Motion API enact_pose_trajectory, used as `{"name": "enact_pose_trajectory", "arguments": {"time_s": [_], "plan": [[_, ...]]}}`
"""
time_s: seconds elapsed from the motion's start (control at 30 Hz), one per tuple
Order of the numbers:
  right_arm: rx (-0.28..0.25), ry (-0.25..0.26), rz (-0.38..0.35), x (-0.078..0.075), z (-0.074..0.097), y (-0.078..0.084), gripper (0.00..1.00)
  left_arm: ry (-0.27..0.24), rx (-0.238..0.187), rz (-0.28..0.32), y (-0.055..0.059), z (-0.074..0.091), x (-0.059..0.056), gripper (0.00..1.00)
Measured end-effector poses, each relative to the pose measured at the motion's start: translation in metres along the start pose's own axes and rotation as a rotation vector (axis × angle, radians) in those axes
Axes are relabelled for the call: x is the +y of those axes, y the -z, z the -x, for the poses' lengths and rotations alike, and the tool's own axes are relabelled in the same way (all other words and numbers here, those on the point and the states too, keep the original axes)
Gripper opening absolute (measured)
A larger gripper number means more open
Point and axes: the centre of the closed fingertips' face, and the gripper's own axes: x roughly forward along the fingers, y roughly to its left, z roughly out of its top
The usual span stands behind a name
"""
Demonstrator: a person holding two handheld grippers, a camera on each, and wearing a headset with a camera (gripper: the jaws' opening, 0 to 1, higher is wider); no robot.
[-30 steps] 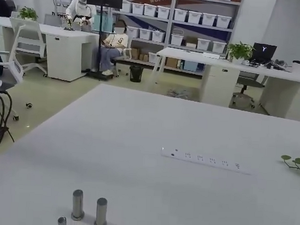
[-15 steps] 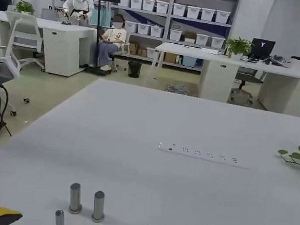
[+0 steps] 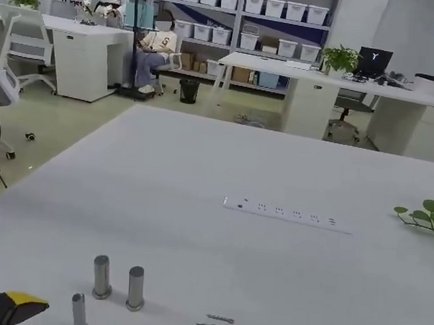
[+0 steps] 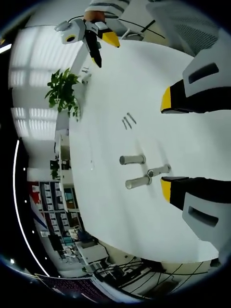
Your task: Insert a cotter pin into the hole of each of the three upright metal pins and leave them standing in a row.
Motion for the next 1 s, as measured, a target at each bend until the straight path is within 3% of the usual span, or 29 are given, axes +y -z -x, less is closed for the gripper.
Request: {"name": "enact_pose_trajectory", "arguments": {"time_s": [0.3, 0.4, 0.53, 0.73, 1.0], "plan": [[0.005, 0.003, -0.005, -0.001, 0.000, 0.000, 0.90, -0.020, -0.001, -0.034, -0.010, -0.010, 0.024, 0.35], [0.007, 0.004, -0.006, -0.002, 0.000, 0.000, 0.90, -0.025, 0.017, -0.022, -0.009, -0.014, 0.031, 0.29], [0.012, 0.005, -0.007, -0.002, 0.000, 0.001, 0.90, -0.031, 0.050, -0.052, -0.005, -0.020, 0.038, 0.25], [0.018, 0.008, -0.007, -0.003, 0.000, 0.001, 0.89, -0.016, 0.113, -0.115, 0.004, -0.026, 0.044, 0.19], [0.033, 0.006, 0.010, -0.001, 0.000, 0.002, 0.89, 0.005, 0.137, -0.142, 0.006, -0.035, 0.044, 0.14]]}}
